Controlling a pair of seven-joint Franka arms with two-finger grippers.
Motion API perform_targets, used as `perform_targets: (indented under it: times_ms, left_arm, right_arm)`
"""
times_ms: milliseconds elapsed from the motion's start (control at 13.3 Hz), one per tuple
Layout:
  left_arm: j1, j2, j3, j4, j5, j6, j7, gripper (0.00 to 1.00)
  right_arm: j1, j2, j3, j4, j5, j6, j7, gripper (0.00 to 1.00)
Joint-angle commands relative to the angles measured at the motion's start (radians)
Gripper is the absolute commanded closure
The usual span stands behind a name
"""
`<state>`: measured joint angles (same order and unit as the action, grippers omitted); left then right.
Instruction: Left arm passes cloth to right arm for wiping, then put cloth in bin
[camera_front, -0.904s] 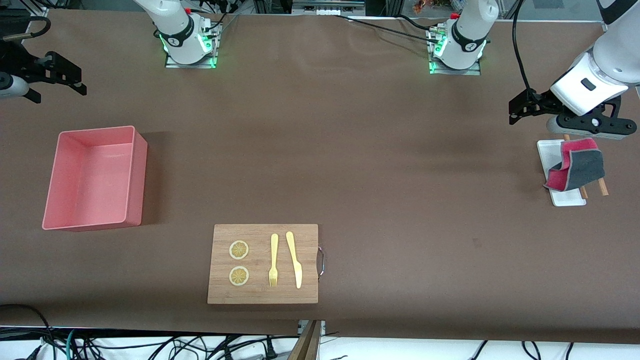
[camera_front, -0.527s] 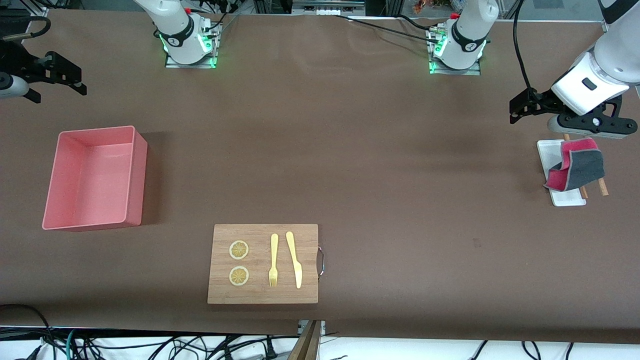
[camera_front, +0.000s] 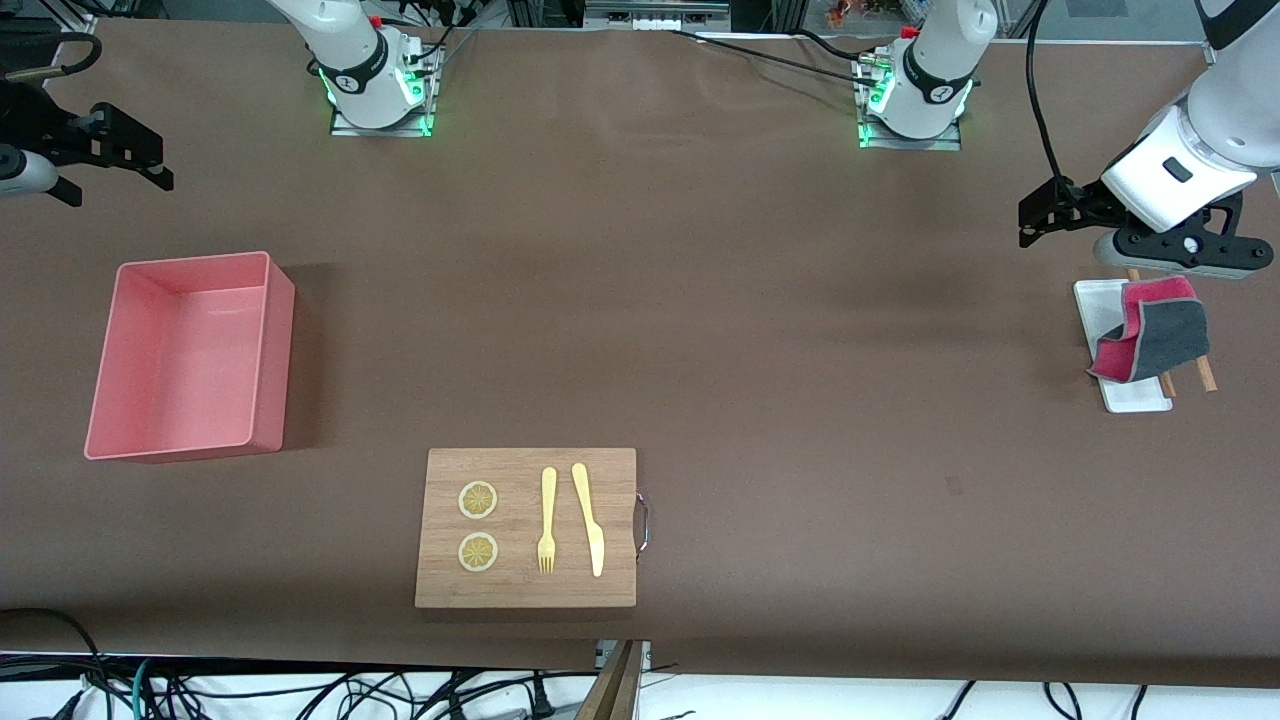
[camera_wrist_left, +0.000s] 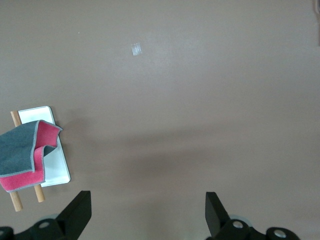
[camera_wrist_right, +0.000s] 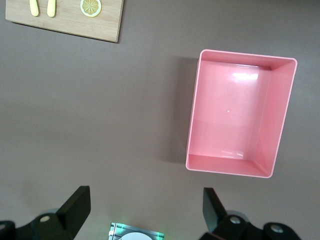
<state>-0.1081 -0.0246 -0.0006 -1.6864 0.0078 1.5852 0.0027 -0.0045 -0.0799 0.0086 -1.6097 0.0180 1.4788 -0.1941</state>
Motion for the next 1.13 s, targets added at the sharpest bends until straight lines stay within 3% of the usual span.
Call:
perform_targets:
  times_ms: [0,301,1054]
  left_arm:
    - [-0.005,0.034,0.007,0.045,0.011,-0.025,0.005,0.0]
    - [-0.004,0.098,0.011,0.093,0.011,-0.024,0.007,0.0]
    - [-0.002,0.1,0.011,0.093,0.012,-0.062,0.008,0.0]
  right_arm:
    - [-0.009,-0.012,0.004,-0.003,0.003,-0.005,-0.007,0.0]
    - [-0.009,-0.012,0.004,-0.003,0.003,-0.003,-0.007,0.0]
    - [-0.009,-0.011,0.005,-0.003,0.007,0.003,-0.007,0.0]
